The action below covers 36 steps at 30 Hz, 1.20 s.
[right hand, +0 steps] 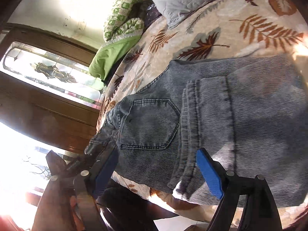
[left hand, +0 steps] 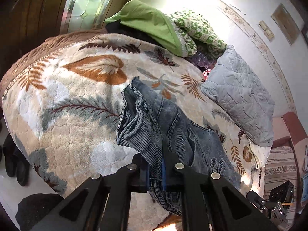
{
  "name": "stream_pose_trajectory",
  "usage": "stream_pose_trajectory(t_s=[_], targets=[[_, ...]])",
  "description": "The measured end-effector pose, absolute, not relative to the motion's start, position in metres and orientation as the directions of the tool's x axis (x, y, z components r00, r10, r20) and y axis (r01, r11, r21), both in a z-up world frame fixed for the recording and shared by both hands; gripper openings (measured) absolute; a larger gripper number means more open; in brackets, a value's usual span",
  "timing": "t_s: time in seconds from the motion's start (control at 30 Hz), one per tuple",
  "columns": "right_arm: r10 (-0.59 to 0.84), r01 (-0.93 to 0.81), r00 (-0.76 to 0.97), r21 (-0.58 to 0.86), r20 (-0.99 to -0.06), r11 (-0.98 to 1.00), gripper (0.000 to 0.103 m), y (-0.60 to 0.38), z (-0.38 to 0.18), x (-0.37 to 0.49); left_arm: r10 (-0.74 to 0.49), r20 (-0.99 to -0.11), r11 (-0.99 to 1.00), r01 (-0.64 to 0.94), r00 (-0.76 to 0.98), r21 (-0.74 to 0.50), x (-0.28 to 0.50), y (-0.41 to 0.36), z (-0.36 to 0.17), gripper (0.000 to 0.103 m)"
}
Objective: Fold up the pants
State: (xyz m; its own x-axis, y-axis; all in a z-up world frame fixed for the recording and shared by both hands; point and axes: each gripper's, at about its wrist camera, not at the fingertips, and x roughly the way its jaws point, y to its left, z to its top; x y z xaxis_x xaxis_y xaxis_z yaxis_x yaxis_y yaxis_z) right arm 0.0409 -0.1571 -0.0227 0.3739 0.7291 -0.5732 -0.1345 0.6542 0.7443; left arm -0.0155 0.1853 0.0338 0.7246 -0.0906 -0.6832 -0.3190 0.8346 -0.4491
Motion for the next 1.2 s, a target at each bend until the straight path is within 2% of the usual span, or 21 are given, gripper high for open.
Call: stream_pose_trajectory(t_s=[0.17, 0.27, 0.53, 0.77, 0.93, 1.2], targets=[[0.675, -0.1, 0.506, 0.741, -0.537, 0.664, 0.085, -0.222, -0.019, 0.017, -0.053, -0.633, 0.931, -0.191, 0.772, -0.312, -0.006, 0.124, 0.079, 0.008], [0.695, -0.061, 0.509, 0.784, -0.508, 0.618, 0.085, -0.247, -0.03, 0.015, -0.057, -0.609, 0.962, -0.119, 0.791, -0.244, -0.004, 0.083, 0.096, 0.008], [0.712, -0.005, 0.546, 0.848, -0.442, 0.531, 0.085, -0.291, -0.055, 0.008, -0.105, -0.602, 0.994, 0.067, 0.792, -0.084, -0.007, -0.025, 0.101, 0.007], [0.694, 0.018, 0.596, 0.871, -0.404, 0.491, 0.085, -0.33, -0.061, -0.008, -0.175, -0.667, 0.977, 0.209, 0.724, -0.029, -0.011, -0.107, 0.062, 0.006], [0.69, 0.06, 0.603, 0.885, -0.4, 0.461, 0.086, -0.35, -0.075, -0.014, -0.166, -0.746, 0.962, 0.273, 0.644, 0.021, -0.007, -0.148, 0.019, 0.006], [0.693, 0.08, 0.615, 0.905, -0.375, 0.418, 0.085, -0.363, -0.085, -0.018, -0.193, -0.702, 0.964, 0.266, 0.686, -0.005, -0.011, -0.146, 0.055, 0.006]])
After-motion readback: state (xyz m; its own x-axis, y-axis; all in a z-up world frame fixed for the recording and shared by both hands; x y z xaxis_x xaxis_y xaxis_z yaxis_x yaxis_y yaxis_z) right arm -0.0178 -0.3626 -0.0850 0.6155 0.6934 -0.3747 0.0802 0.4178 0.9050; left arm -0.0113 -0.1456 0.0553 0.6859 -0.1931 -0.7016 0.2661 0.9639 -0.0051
